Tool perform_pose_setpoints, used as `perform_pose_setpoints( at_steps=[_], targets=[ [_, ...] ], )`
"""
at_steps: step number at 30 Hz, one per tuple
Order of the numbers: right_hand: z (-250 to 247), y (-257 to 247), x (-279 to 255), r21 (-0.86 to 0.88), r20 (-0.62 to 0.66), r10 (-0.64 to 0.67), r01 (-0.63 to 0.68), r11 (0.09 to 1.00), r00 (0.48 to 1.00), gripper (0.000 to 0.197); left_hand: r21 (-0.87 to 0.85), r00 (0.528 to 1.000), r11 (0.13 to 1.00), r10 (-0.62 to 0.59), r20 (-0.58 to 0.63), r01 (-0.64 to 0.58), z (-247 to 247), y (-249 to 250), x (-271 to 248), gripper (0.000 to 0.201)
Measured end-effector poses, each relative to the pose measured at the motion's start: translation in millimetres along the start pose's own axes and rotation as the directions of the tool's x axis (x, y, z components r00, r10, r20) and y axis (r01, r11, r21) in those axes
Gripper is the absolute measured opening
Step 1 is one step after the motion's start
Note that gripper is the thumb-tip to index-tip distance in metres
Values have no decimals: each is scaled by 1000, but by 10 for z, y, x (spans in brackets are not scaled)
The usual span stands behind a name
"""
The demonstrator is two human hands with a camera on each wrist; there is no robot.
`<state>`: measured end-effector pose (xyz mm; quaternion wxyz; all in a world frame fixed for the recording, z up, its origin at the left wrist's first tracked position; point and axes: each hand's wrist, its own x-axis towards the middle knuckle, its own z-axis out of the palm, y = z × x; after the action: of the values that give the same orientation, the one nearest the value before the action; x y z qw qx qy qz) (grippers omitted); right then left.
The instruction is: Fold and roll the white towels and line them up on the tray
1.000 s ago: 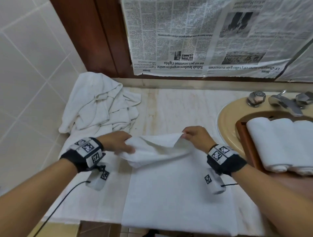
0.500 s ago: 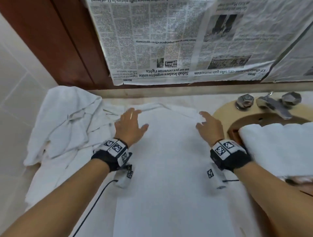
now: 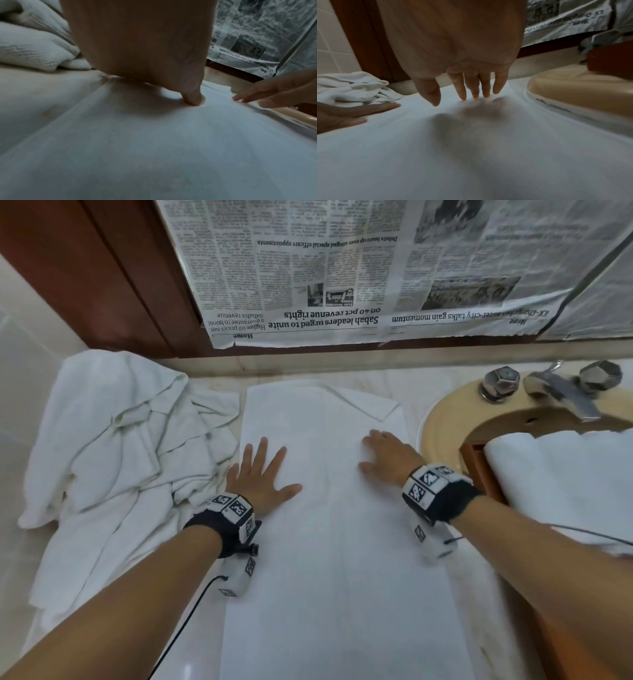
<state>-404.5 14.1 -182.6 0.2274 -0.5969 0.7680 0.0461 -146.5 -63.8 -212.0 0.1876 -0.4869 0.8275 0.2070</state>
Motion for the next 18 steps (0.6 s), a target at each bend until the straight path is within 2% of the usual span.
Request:
perform_pose_setpoints(
  at_steps=[4, 8, 10, 12, 15, 18],
  targets=[
    [-209, -15, 495, 2, 13, 14, -14, 1000, 1000, 56, -1, 999, 1000, -3, 40, 3, -12, -9, 27, 89],
    [-499, 94, 861, 170, -11, 215, -210, 963, 977, 62, -10, 997, 1000, -10, 76, 11, -60, 0, 37, 90],
    [-525, 117, 922, 163, -26, 288, -280, 946, 957, 62, -9, 996, 1000, -20, 84, 21, -83, 22, 25, 91],
    [-435, 70, 901, 116, -46, 258, -252, 961, 965, 58, 35, 997, 999, -28, 69, 25, -160, 47, 23, 94],
    [-260, 34, 857, 87, -35, 167, -164, 983, 985, 58, 136, 999, 991, -13, -31, 17, -457, 88, 188, 92],
    [-189, 63, 877, 68, -30, 180, -177, 982, 983, 64, 41, 999, 998, 42, -21, -41, -755, 124, 572, 88]
  ],
)
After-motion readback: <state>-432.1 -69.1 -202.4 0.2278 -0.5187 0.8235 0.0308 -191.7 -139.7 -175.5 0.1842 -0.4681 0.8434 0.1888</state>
